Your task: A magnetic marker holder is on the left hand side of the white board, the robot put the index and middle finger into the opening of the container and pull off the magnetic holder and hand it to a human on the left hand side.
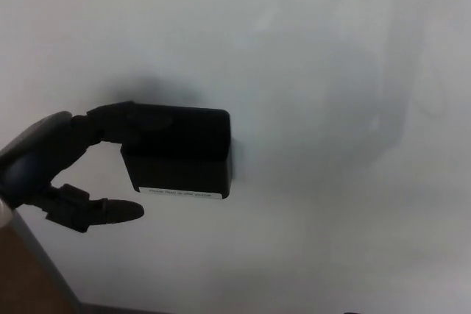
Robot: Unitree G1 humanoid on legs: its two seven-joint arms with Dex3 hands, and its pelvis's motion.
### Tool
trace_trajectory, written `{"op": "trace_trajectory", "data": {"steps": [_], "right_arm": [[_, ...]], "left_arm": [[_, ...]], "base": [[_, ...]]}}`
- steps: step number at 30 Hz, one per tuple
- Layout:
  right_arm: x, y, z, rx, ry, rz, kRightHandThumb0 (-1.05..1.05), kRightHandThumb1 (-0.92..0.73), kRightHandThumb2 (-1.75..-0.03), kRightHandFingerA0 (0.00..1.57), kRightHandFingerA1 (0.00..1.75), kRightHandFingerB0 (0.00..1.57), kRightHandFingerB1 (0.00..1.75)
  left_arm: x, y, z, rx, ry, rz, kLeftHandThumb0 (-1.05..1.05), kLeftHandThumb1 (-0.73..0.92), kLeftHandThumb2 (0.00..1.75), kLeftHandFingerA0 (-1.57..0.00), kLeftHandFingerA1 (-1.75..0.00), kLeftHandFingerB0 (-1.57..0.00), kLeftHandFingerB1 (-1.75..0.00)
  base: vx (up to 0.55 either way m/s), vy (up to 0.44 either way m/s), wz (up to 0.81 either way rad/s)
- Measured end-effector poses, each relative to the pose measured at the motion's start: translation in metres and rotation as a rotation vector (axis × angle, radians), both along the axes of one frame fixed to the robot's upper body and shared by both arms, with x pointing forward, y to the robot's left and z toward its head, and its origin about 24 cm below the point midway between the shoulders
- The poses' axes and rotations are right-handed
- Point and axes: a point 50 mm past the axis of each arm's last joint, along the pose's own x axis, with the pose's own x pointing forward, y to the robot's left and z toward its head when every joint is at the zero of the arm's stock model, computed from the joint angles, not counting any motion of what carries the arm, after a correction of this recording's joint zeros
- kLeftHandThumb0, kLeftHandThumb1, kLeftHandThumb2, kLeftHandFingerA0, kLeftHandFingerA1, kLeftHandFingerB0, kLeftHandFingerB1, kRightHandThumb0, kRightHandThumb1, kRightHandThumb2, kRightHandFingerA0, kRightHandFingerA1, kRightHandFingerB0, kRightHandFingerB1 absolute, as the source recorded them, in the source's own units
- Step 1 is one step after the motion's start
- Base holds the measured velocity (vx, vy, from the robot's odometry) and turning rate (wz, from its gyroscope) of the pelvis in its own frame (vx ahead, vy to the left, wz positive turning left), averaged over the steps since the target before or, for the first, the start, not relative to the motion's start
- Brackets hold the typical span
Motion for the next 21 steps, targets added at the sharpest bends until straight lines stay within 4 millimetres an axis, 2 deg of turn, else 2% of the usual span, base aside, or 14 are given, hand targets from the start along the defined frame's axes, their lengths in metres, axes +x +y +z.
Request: {"op": "trace_trajectory", "data": {"steps": [4,5,9,20,21], "right_arm": [[0.001,0.000,0.001,0.001,-0.008,0.002,-0.56,-0.73,-0.62,0.75,0.48,0.65,0.45],[0.002,0.000,0.001,0.001,-0.009,0.002,-0.56,-0.73,-0.62,0.75,0.48,0.65,0.45],[0.001,0.000,0.000,0.002,-0.009,0.002,-0.57,-0.72,-0.62,0.76,0.48,0.66,0.45],[0.002,0.001,0.001,0.001,-0.015,0.006,-0.55,-0.73,-0.62,0.75,0.48,0.66,0.45],[0.002,0.001,0.001,0.001,-0.015,0.006,-0.55,-0.73,-0.62,0.75,0.48,0.66,0.45]], "left_arm": [[0.005,0.000,0.000,0.018,0.012,0.003,-0.73,0.45,0.61,-0.39,-0.40,-0.34,-0.34],[0.006,0.000,0.000,0.020,0.014,0.003,-0.62,0.38,0.83,-0.38,-0.52,-0.21,-0.41],[0.008,0.001,-0.001,0.036,0.026,0.005,-0.65,0.40,0.84,-0.39,-0.52,-0.19,-0.40],[0.019,-0.003,0.012,0.073,-0.005,-0.006,-0.61,0.38,0.83,-0.39,-0.52,-0.18,-0.40],[0.020,-0.003,0.011,0.076,-0.003,-0.005,-0.74,0.46,0.62,-0.40,-0.39,-0.31,-0.33]], "base": [[0.00,0.000,0.00],[0.00,0.000,0.00],[0.00,0.000,0.00],[0.00,0.000,0.00],[0.00,0.000,0.00]]}}
